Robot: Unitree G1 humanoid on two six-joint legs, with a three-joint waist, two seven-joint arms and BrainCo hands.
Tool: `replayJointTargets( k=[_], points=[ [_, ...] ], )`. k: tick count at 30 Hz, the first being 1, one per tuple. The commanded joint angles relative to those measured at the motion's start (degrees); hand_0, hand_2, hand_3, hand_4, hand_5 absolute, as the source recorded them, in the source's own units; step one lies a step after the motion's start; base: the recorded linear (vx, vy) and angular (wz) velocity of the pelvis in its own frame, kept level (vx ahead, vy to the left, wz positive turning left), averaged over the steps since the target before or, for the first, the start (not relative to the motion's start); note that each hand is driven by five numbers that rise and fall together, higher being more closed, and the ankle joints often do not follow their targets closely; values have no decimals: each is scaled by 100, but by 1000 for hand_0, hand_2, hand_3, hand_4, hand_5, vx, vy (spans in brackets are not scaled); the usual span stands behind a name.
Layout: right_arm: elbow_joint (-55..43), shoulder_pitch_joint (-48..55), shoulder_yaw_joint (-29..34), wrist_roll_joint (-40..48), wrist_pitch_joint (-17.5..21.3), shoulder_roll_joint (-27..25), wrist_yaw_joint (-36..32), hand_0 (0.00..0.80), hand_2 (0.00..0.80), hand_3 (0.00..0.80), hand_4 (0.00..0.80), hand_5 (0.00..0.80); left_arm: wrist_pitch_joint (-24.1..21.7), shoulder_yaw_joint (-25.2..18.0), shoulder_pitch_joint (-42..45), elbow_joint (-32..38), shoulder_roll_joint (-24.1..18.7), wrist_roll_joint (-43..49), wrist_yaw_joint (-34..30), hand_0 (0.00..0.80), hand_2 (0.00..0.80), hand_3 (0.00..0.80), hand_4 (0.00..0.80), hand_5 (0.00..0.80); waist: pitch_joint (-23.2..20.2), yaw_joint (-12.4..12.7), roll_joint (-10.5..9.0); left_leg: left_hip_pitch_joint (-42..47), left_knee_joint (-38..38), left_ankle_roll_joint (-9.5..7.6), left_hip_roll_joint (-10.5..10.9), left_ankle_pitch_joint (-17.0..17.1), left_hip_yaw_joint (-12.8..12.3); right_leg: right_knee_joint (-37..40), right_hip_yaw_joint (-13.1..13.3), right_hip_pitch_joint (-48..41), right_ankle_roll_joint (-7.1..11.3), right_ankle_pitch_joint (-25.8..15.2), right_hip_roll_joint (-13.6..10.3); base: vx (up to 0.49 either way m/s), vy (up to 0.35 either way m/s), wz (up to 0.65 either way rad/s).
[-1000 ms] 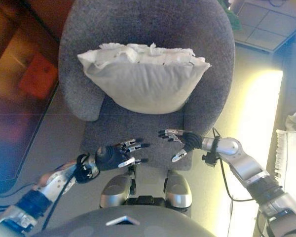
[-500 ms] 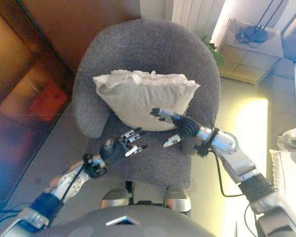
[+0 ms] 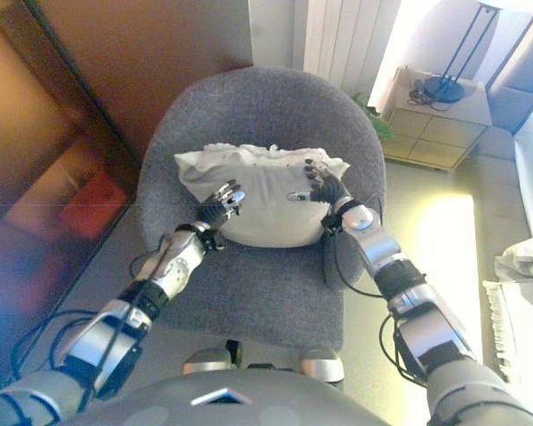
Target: Pick up the cushion and take it to the sofa
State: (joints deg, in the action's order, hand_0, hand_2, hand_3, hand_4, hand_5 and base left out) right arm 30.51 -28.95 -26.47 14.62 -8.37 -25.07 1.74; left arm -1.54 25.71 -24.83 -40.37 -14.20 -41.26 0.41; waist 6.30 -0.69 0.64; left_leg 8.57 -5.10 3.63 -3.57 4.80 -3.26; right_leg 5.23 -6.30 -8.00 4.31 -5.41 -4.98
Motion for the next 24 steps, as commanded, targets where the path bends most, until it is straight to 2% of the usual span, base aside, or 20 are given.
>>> replayJointTargets(
  k=[1,5,9,14,16,18,21,24],
  points=[
    [408,-848,-24,120,127,146,325,0,0,0,0,0,-88,-47,-925,-495,9,214,-10,0,0,0,0,0,133,49,-240,176,54,0,247,-845,-165,-23,-136,9,294,323,-104,-50,-20,0],
    [533,-904,85,228,99,10,444,0,0,0,0,0,-70,-141,-918,-465,-109,279,95,0,0,0,0,0,232,66,-206,98,53,15,240,-814,-150,-23,-142,92,296,294,-107,-58,-8,0],
    [358,-519,416,298,206,-228,499,0,0,0,0,0,-232,-444,-562,-328,-349,376,125,0,0,0,0,0,322,52,-186,140,69,32,235,-805,-158,-23,-157,46,302,281,-122,46,0,0],
    [184,-242,894,461,455,-572,713,0,0,0,0,0,-788,-726,-346,-182,-813,1048,447,0,0,0,0,0,484,6,-117,100,76,69,225,-765,-155,-23,-98,111,323,232,-109,9,5,0],
    [334,-493,1003,684,630,-804,974,0,0,0,0,0,-1011,-805,-730,-271,-1172,760,796,0,0,0,0,0,650,-46,-71,-87,96,103,228,-729,-168,-23,-36,313,343,197,-113,-353,36,1],
    [740,-1125,995,895,894,-990,1185,0,0,0,0,0,-1140,-933,-1489,-661,-1440,381,1036,0,0,0,0,0,932,-114,-21,-424,120,145,208,-703,-217,-58,39,664,354,215,-119,-672,60,-4],
    [1597,-2397,807,1261,1459,-1035,1697,0,0,0,0,0,-1262,-1061,-2957,-1662,-1654,-172,1576,0,0,0,0,0,1447,-235,22,-1038,116,208,154,-636,-276,-90,183,1256,385,234,-98,-725,30,-7],
    [1431,-2795,656,1541,1660,-1197,2050,0,0,0,0,0,-1320,-1032,-3697,-2230,-1984,-190,1910,0,0,0,0,0,1849,-397,-37,-1451,94,246,84,-501,-350,-112,301,1706,430,146,-85,-368,-7,-3]
  ],
)
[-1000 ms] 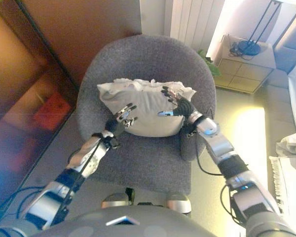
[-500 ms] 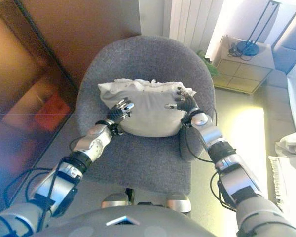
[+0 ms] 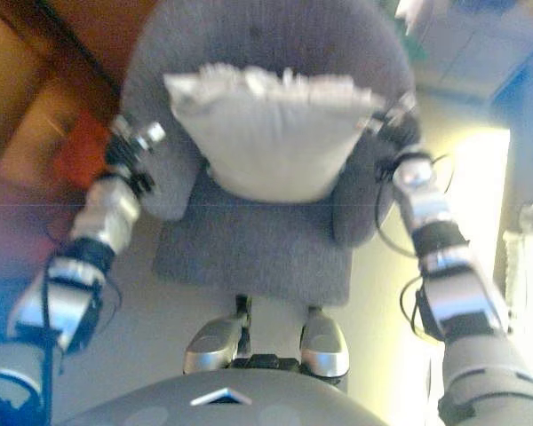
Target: Pick up the cushion and take it to the sofa
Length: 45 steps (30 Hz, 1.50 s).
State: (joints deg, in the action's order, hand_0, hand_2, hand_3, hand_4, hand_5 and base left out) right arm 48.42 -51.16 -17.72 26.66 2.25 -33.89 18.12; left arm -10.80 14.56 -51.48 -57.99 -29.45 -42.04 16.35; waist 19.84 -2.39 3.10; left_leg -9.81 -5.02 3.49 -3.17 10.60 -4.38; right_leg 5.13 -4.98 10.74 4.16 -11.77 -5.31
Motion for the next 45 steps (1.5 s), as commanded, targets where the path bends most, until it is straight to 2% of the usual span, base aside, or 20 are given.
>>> replayJointTargets(
  k=[1,4,9,14,17,20,23,26,28,32,33,34,35,37,39,42,45],
  points=[
    [-519,-501,-204,419,656,-469,423,0,0,0,0,0,-442,61,-1118,-563,-640,-187,305,0,0,0,0,0,602,-295,-303,264,90,266,30,-1034,-267,-116,214,-18,450,743,-40,-191,29,-4],
    [-646,-190,-45,477,745,-751,386,0,0,0,0,0,-482,-53,-1097,-730,-946,-385,279,0,0,0,0,0,759,-415,-328,41,115,262,1,-964,-319,-201,331,282,447,706,-9,-82,38,-16],
    [-455,341,362,775,976,-989,564,0,0,0,0,0,-589,-189,-999,-760,-1135,-585,526,0,0,0,0,0,949,-492,-393,-181,165,240,41,-919,-303,-316,397,586,435,676,17,-45,10,-14],
    [-421,913,849,895,1128,-1063,697,0,0,0,0,0,-882,-582,-792,-742,-1289,-938,1224,0,0,0,0,0,937,-493,-433,-238,205,225,110,-934,-281,-361,347,664,407,701,24,-11,-32,-15],
    [-342,1494,1264,945,1088,-975,746,0,0,0,0,0,-734,-1088,-171,-815,-1334,-921,1725,0,0,0,0,0,814,-429,-443,-206,290,218,151,-999,-265,-399,220,609,379,767,-16,0,-81,-11],
    [-10,2162,1725,1156,999,-778,674,0,0,0,0,0,-453,-1740,829,-1058,-1285,-1083,2149,0,0,0,0,0,613,-344,-440,-119,387,218,181,-1088,-249,-419,88,465,338,862,-52,40,-58,-4],
    [477,2721,2055,1115,816,-490,550,0,0,0,0,0,-150,-2210,1878,-1289,-993,-961,2361,0,0,0,0,0,380,-257,-442,15,505,215,208,-1190,-215,-435,-4,226,270,971,-75,102,-32,-4],
    [892,3501,2209,766,434,-146,360,0,0,0,0,0,310,-2173,2982,-1318,-382,-431,2229,0,0,0,0,0,143,-147,-455,186,620,184,248,-1273,-148,-413,-133,-66,219,1015,-131,111,-11,4],
    [1274,3977,2353,893,140,91,76,0,0,0,0,0,547,-2110,3617,-1385,88,-358,2152,0,0,0,0,0,-29,-78,-462,315,688,153,273,-1321,-106,-381,-215,-262,190,1022,-152,131,33,14],
    [2152,4671,2529,795,-96,796,-456,0,0,0,0,0,1199,-2133,4539,-1987,789,-35,1334,0,0,0,0,0,-364,57,-484,565,837,94,296,-1448,-38,-410,-282,-617,125,1094,-185,164,89,10],
    [2351,4887,2507,632,-265,1137,-487,0,0,0,0,0,1589,-2148,4772,-2157,1036,216,1056,0,0,0,0,0,-504,105,-500,694,840,54,319,-1488,-18,-427,-296,-755,104,1112,-187,219,90,12],
    [2433,4993,2480,560,-385,1267,-498,0,0,0,0,0,1702,-2141,4881,-2225,1153,353,929,0,0,0,0,0,-570,123,-508,779,817,35,329,-1501,-10,-431,-300,-838,98,1124,-183,310,141,17],
    [2603,5172,2413,157,-572,1492,-612,0,0,0,0,0,2161,-2106,5038,-2346,1389,640,448,0,0,0,0,0,-720,149,-509,933,765,-8,358,-1534,-3,-468,-311,-968,91,1159,-176,263,123,19],
    [2740,5374,2282,-463,-736,1772,-724,0,0,0,0,0,2642,-2036,5214,-2454,1628,1024,-60,0,0,0,0,0,-891,161,-506,1174,661,-81,392,-1578,6,-552,-337,-1119,86,1234,-165,273,122,15],
    [2823,5498,2071,-947,-847,2012,-778,0,0,0,0,0,2526,-1908,5321,-2474,1792,1510,-95,0,0,0,0,0,-982,166,-500,1374,610,-152,401,-1640,21,-737,-342,-1239,94,1354,-164,186,96,3],
    [2744,5519,1769,-1027,-940,2223,-730,0,0,0,0,0,2526,-1671,5380,-2334,1826,1888,-46,0,0,0,0,0,-1031,207,-440,1580,556,-239,329,-1680,-8,-1255,-512,-1297,110,1648,-129,48,28,1],
    [2672,5497,1522,-1185,-1015,2346,-750,0,0,0,0,0,2599,-1400,5386,-2221,1898,1763,-149,0,0,0,0,0,-1073,253,-463,1672,460,-304,362,-1667,45,-1242,-525,-1414,115,1663,-112,-37,-25,-9]
  ],
)
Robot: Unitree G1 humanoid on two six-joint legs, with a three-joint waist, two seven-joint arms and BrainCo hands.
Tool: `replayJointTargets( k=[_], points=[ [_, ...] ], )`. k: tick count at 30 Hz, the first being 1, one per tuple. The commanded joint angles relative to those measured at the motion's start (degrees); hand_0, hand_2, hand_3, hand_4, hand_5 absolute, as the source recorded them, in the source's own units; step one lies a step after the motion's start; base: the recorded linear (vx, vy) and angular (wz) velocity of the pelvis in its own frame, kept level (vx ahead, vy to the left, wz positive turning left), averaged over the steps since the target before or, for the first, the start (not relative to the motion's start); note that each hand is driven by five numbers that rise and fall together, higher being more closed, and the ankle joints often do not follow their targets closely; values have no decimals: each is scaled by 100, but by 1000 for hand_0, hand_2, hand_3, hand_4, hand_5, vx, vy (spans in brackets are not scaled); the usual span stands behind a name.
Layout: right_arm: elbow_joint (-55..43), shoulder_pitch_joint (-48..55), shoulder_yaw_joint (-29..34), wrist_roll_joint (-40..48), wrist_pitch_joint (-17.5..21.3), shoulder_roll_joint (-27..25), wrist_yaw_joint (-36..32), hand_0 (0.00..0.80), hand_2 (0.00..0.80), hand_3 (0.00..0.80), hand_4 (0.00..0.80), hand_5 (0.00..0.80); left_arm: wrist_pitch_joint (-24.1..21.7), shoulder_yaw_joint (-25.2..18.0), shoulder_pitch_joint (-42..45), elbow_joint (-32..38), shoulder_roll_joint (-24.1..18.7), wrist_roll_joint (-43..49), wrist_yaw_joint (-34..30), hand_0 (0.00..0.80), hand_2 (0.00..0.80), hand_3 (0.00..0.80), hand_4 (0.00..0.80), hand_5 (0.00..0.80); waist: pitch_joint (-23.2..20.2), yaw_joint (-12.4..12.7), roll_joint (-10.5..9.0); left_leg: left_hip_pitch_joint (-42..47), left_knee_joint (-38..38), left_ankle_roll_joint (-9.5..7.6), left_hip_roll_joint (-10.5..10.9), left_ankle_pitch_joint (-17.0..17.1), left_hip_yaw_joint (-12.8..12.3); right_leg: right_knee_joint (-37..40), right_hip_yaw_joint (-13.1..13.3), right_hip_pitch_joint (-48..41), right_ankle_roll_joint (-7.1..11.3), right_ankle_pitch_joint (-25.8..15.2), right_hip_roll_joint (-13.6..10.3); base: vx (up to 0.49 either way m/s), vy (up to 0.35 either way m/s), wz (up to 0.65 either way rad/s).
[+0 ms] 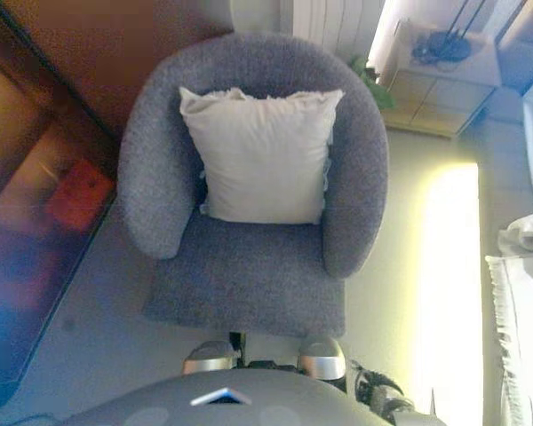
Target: Pick up the cushion and take it to the sofa
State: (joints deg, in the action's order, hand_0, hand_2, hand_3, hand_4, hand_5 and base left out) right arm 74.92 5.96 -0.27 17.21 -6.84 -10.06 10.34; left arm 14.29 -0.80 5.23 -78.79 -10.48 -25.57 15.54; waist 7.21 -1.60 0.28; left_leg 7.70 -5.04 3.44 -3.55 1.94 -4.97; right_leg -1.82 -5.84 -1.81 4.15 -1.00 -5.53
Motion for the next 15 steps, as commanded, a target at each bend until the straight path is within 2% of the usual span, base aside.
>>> replayJointTargets(
  k=[1,6,9,15],
  points=[
    [21,-221,-272,-297,-108,-20,24,0,0,0,0,0,100,203,-290,-121,20,48,-88,0,0,0,0,0,178,183,-199,-67,428,-303,423,-794,111,-426,-442,-209,123,530,-90,-55,-64,-22],
    [3,-292,-538,-385,-141,38,19,0,0,0,0,0,141,434,-415,-78,36,105,-384,0,0,0,0,0,28,206,-262,31,209,-280,476,-746,120,112,-386,-377,175,285,-62,-31,-63,-9],
    [14,-294,-621,-290,-126,79,68,0,0,0,0,0,143,595,-459,-55,54,79,-383,0,0,0,0,0,-43,166,-252,58,231,-271,461,-773,71,207,-328,-430,168,260,-38,-3,-54,-1],
    [53,-271,-671,-185,-85,85,75,0,0,0,0,0,53,637,-375,-55,10,21,-467,0,0,0,0,0,-54,133,-200,117,258,-278,462,-798,52,261,-310,-511,141,266,-28,-6,-29,-1]
  ],
)
